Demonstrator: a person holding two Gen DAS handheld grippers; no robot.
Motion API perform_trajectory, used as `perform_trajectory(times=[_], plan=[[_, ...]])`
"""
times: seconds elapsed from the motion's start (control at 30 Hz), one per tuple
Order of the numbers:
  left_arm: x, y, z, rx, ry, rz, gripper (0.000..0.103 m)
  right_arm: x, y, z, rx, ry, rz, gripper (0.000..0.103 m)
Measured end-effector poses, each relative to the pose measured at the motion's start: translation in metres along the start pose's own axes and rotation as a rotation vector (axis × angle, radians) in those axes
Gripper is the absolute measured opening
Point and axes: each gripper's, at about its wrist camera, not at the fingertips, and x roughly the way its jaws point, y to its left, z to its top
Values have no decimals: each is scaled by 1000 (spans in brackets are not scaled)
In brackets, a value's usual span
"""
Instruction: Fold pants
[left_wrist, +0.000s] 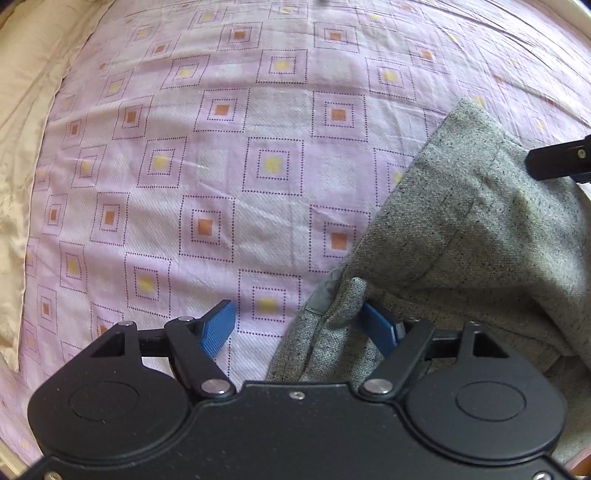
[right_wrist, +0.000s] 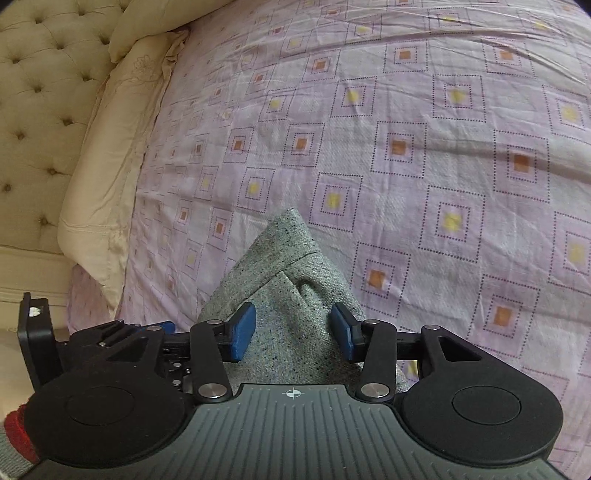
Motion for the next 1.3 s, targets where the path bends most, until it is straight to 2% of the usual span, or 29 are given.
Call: perform_trajectory(times=[0.07,0.23,0.3,0.37,0.43,0.53,0.6,0.63,0.67,0.73,0.87,0.97,1.1,1.13,1.17,1.2,1.3], plan=[[3,0,-1,-10,2,-5,80,-12,6,-4,-29,-61,-6,10],[1,-8,-1,55,-16,32,80,-47,28,-27,-59,-163,46,9],[-2,-14,-1,77,-23,43,80,-57,35,-34,-68,-179,71,8],[-3,-20,1,88,-25,46,80,-65,50,-41,-133,-196,70,2],[-3,-21,1,96,-25,48,80,-67,65,-45,-169,-194,57,2],[-4,-25,1,113,-30,60,79,-64,70,-49,-164,-224,-22,5],[-9,-35,-2,126,-42,69,80,-57,64,-47,-172,-238,-87,21],[-9,-35,-3,130,-47,70,80,-55,59,-45,-171,-246,-117,33],[-11,-34,-5,132,-52,69,80,-53,51,-44,-160,-256,-131,36],[-10,-35,-7,125,-56,67,80,-49,37,-39,-127,-257,-135,39],[-8,-36,-6,135,-61,75,80,-31,10,-30,-76,-186,-117,56],[-13,-32,-5,137,-64,73,80,-14,-4,-28,-36,-121,-105,58],[-12,-33,-6,132,-65,70,80,-1,-7,-30,-9,-84,-98,59],[-12,-33,-7,132,-66,70,80,-3,-4,-31,-14,-92,-101,52],[-11,-34,-7,133,-67,70,80,-5,0,-32,-28,-105,-105,28],[-11,-34,-8,133,-68,69,80,-9,4,-33,-42,-119,-127,19],[-11,-34,-8,137,-70,60,77,-30,25,-43,-124,-173,-121,13]])
